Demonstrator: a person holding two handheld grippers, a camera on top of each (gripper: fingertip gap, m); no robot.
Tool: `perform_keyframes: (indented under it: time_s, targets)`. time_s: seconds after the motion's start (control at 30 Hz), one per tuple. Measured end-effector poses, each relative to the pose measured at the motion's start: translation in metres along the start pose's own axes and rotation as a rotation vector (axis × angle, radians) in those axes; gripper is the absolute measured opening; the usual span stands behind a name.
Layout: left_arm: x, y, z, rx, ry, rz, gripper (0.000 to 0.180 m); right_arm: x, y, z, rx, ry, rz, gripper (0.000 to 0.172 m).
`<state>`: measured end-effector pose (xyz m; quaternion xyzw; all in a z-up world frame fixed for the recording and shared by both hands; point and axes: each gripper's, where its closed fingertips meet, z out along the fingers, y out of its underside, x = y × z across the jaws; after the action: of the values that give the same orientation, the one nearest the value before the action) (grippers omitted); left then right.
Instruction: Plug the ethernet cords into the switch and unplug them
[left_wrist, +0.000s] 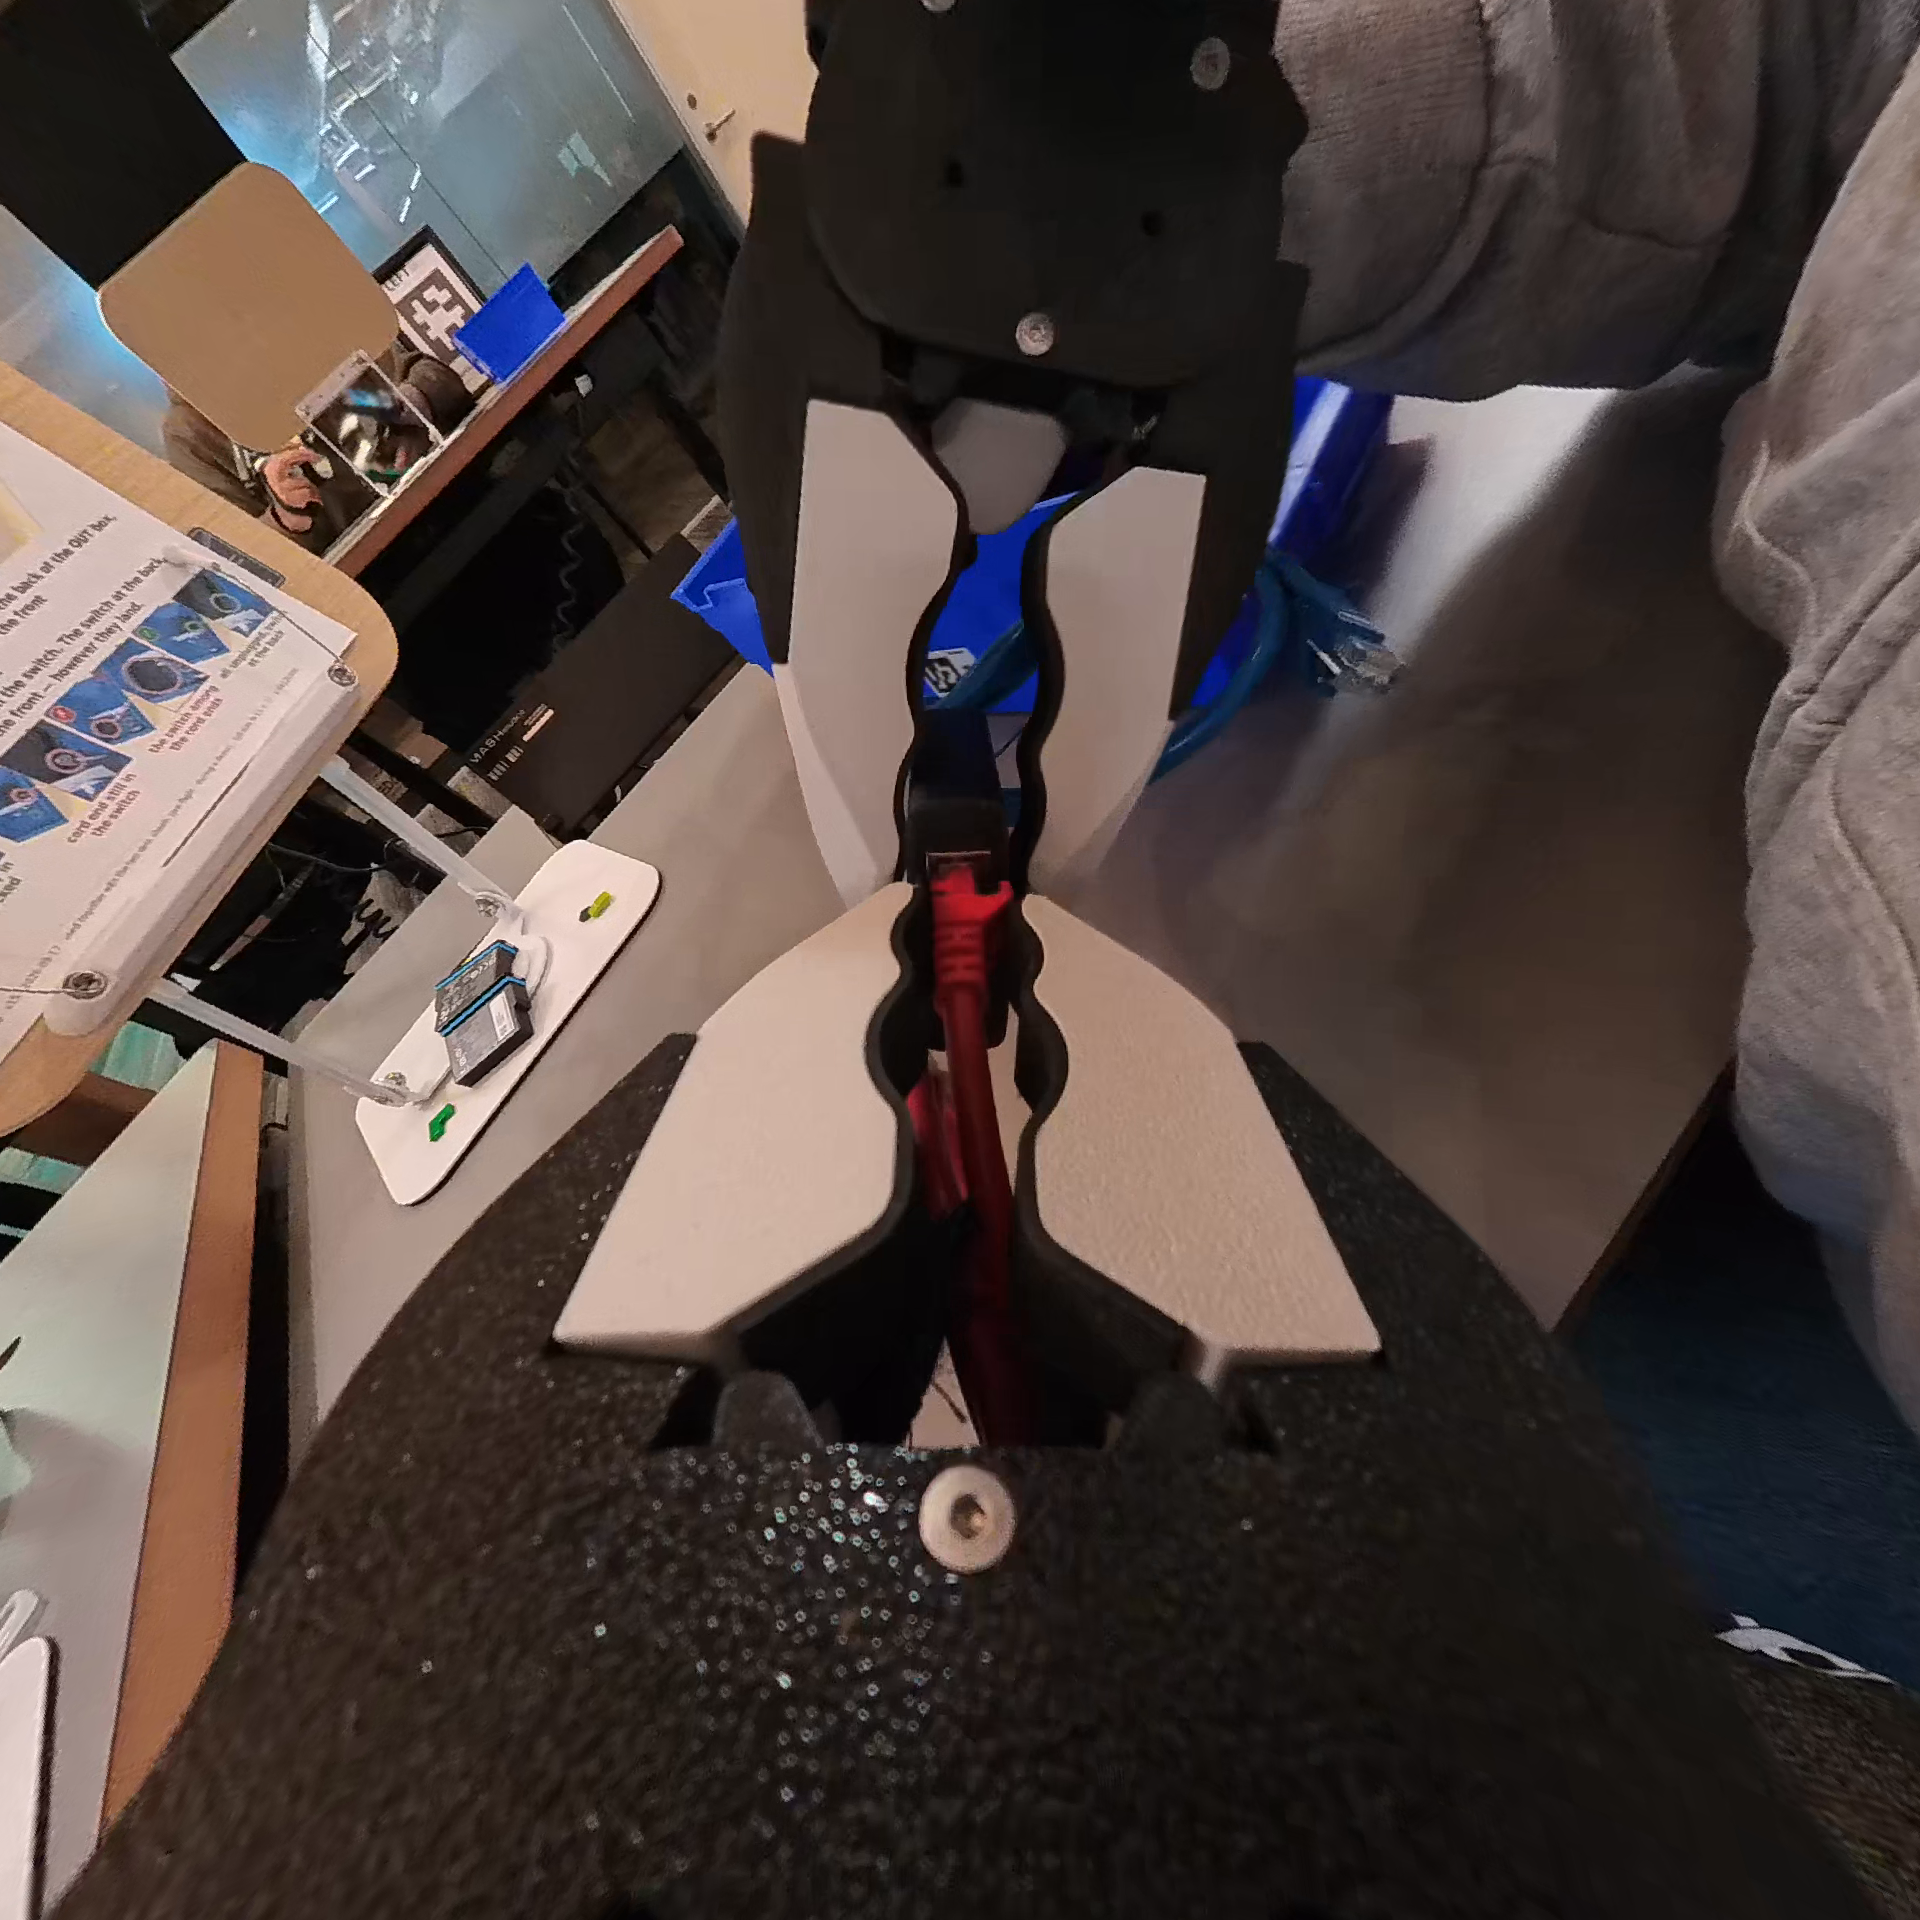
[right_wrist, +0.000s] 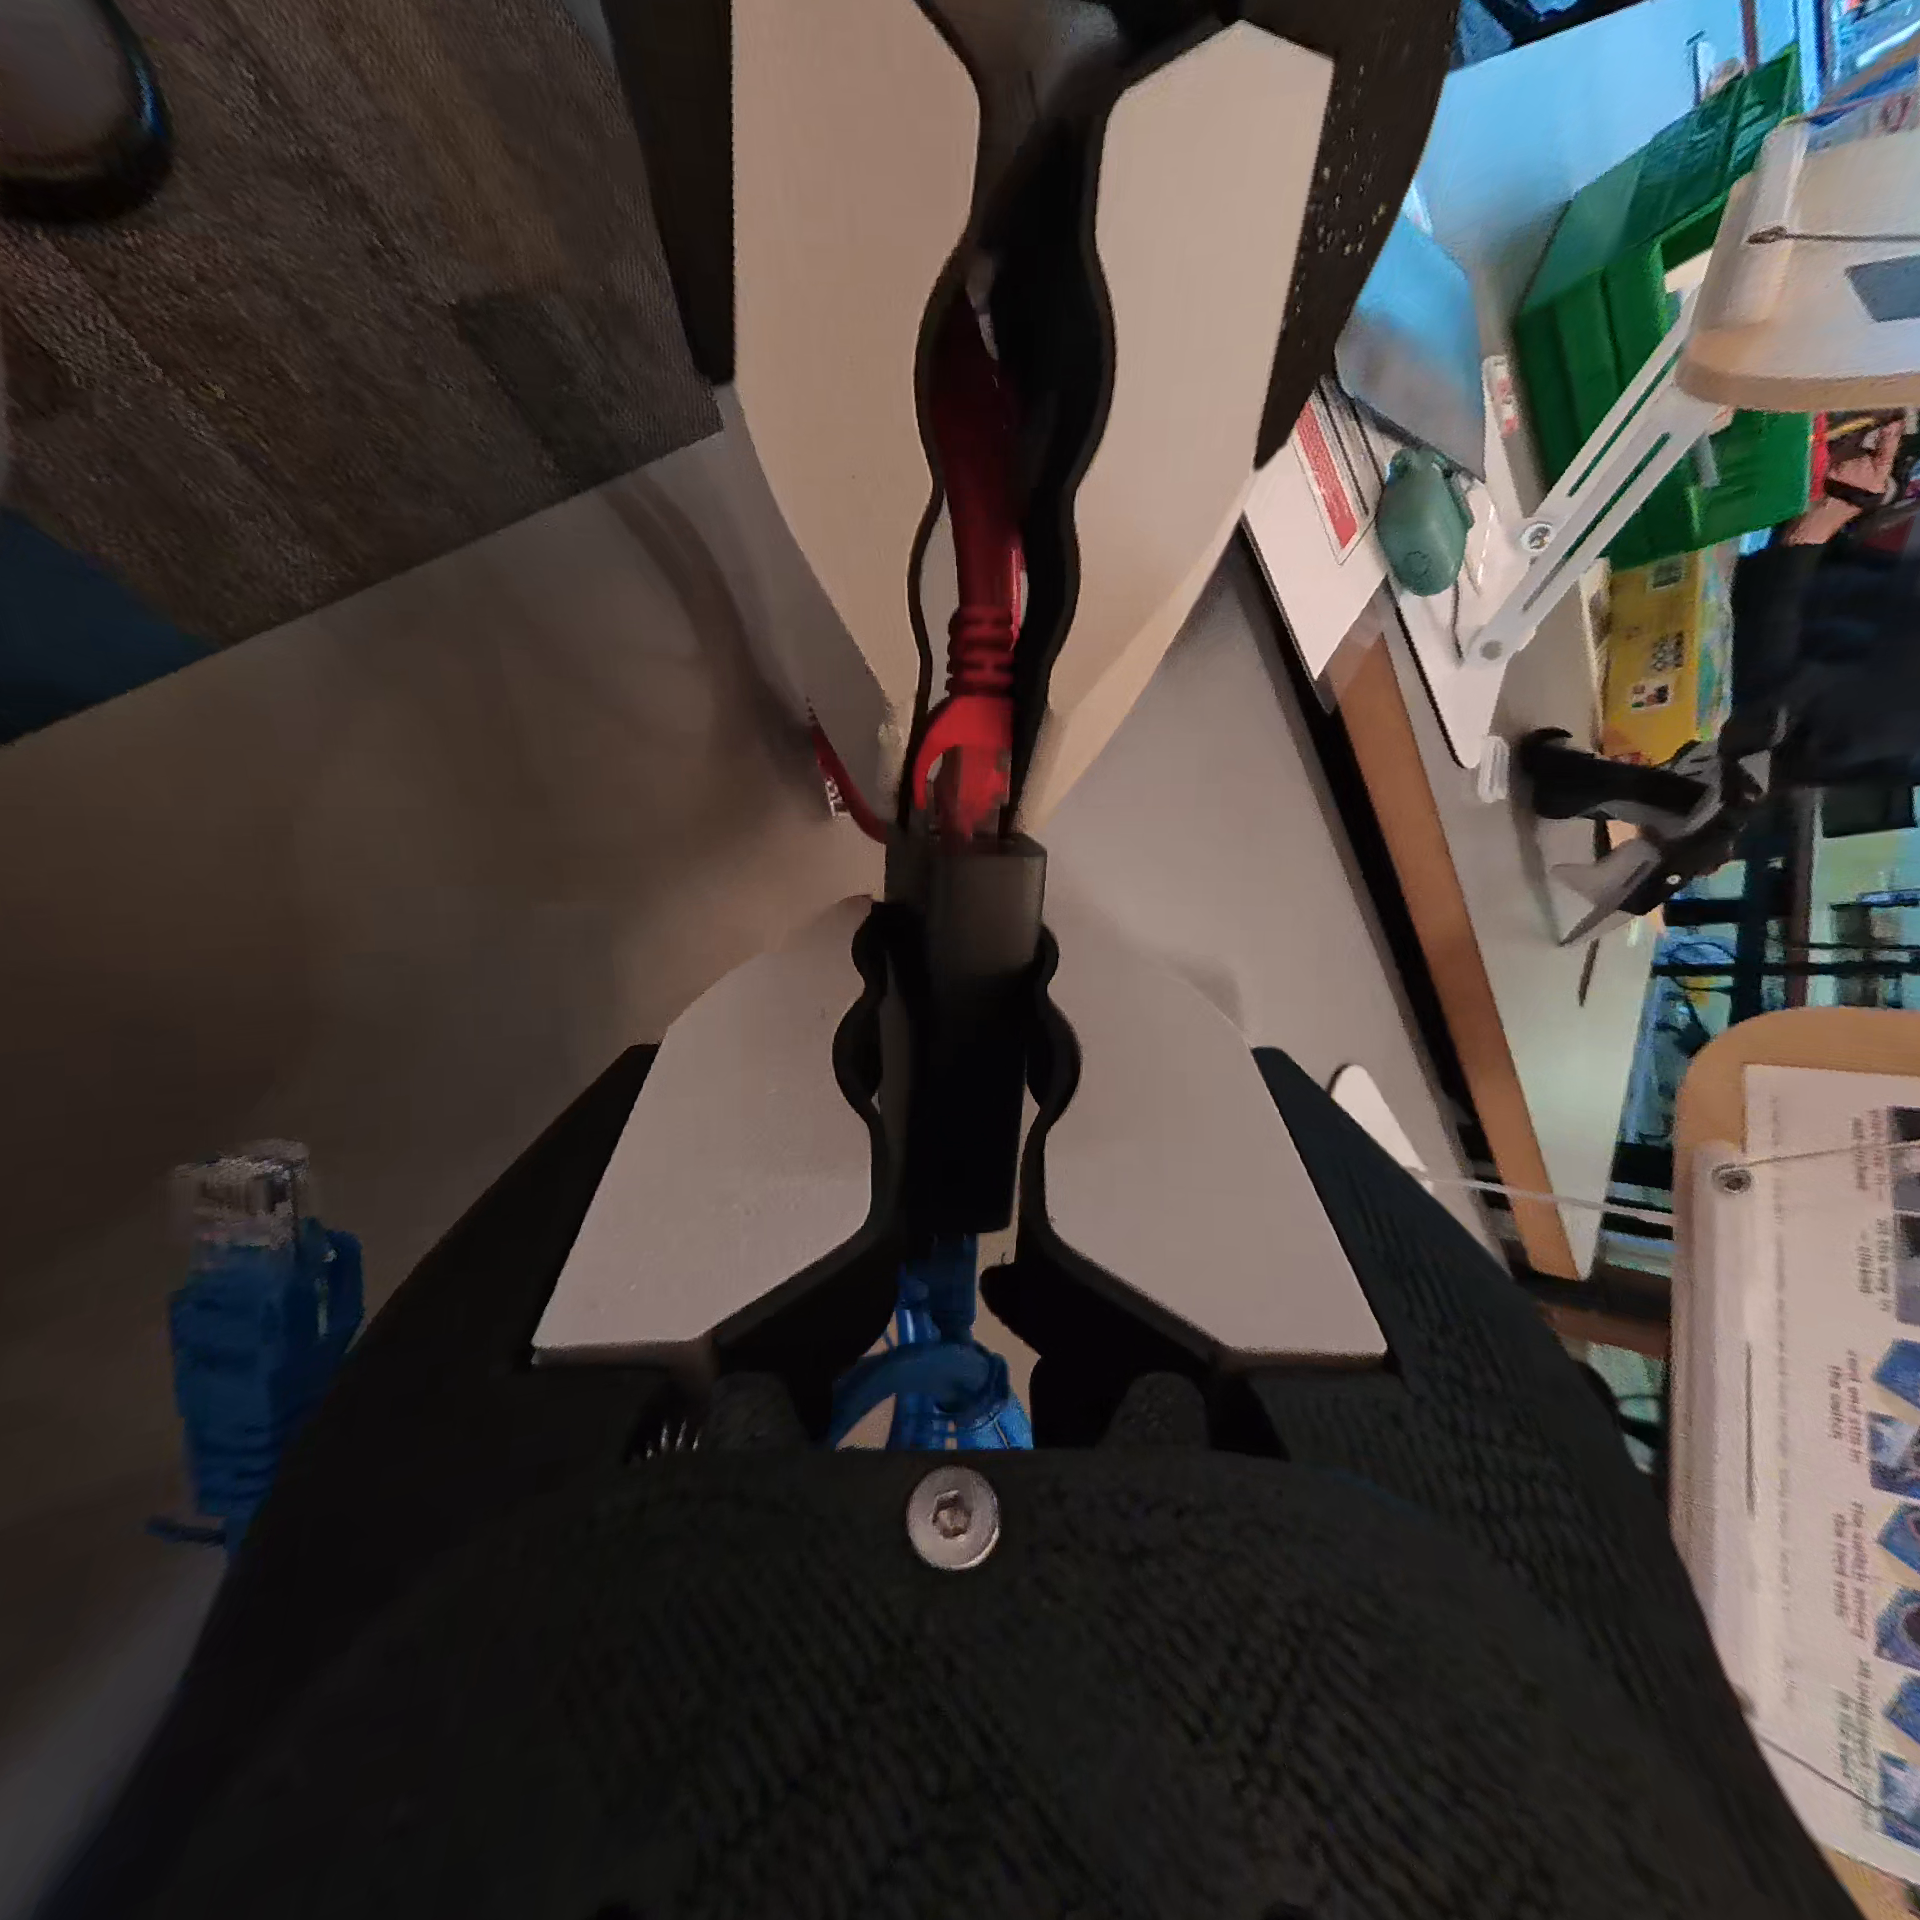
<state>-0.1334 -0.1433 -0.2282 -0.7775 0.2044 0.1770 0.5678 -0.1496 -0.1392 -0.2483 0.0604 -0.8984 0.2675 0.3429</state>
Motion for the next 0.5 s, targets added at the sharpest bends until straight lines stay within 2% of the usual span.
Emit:
perform_keyframes:
  time_s: [0.5]
  targets:
    - [0.0014, 0.0006, -0.0009, 0.019, 0.006, 0.006, 0.013, -0.0004, 0.0033, 0.0033, -0.003, 0.024, -0.040, 0.024]
